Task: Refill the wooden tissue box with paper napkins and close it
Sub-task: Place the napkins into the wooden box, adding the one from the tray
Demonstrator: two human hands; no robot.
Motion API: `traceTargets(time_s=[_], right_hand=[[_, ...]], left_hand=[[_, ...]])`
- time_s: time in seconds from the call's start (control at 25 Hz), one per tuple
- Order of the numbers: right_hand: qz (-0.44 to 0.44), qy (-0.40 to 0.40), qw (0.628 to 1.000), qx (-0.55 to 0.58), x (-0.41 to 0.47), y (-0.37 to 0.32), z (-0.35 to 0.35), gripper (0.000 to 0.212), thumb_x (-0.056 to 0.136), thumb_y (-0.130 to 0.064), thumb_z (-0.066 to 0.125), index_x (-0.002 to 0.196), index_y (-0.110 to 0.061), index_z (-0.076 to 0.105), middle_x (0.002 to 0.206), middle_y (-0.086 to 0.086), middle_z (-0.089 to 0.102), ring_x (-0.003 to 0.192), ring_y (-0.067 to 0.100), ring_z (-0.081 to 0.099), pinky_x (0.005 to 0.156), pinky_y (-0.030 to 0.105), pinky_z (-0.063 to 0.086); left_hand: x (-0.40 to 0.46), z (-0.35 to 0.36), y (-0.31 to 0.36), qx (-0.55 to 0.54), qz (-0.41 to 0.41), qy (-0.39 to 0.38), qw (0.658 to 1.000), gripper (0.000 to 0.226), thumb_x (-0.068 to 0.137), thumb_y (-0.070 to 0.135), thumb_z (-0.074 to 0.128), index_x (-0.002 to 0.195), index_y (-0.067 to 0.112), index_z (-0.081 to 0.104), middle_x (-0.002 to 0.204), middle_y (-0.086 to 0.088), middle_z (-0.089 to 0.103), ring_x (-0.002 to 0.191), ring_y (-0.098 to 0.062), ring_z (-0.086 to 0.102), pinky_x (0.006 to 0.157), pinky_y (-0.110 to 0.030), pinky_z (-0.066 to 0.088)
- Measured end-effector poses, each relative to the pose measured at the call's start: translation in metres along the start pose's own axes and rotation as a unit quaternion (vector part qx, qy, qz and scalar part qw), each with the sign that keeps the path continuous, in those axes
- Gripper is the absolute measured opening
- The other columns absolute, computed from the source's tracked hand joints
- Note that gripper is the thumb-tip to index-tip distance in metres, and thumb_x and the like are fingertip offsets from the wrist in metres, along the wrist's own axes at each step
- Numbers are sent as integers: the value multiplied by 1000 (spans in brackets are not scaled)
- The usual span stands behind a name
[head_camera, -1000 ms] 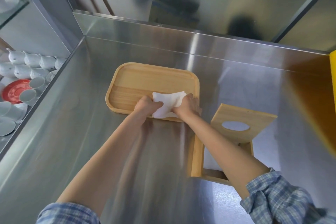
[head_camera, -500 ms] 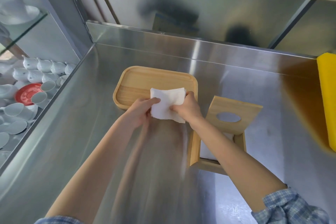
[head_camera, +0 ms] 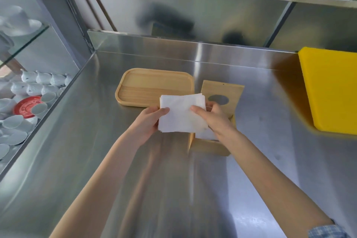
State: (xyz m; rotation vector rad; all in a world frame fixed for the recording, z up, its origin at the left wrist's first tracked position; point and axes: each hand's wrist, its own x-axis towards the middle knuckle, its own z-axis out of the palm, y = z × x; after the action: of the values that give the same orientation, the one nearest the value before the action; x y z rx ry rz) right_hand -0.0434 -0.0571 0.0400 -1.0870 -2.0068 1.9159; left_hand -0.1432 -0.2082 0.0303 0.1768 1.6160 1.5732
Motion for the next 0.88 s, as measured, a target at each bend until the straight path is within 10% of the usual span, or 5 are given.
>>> traceTargets(time_s=[0.16, 0.64, 0.88], right_hand=[[-3, 17, 1000, -3, -16, 15, -26, 36, 86, -24, 65, 116, -5, 57, 105, 2, 65, 91, 16, 62, 74, 22, 48], [-77, 108, 970, -202, -33, 37, -79, 18, 89, -21, 60, 99, -5, 62, 88, 1, 59, 83, 17, 53, 56, 11, 36], [-81, 136, 915, -370, -16, 30, -87, 21, 90, -24, 55, 100, -6, 61, 102, 13, 68, 95, 31, 61, 69, 33, 45]], left_hand=[[-12, 23, -8, 28, 0, -11, 1000, 18, 95, 17, 49, 108, 9, 59, 105, -7, 63, 92, -21, 58, 74, -24, 46], [-7, 73, -10, 217, 29, 19, 975, 20, 92, 23, 56, 102, 7, 62, 92, -4, 65, 78, -16, 60, 67, -21, 51], [9, 94, -7, 407, 73, 86, 907, 14, 89, 23, 57, 85, 10, 59, 84, -6, 59, 80, -21, 52, 61, -27, 42]])
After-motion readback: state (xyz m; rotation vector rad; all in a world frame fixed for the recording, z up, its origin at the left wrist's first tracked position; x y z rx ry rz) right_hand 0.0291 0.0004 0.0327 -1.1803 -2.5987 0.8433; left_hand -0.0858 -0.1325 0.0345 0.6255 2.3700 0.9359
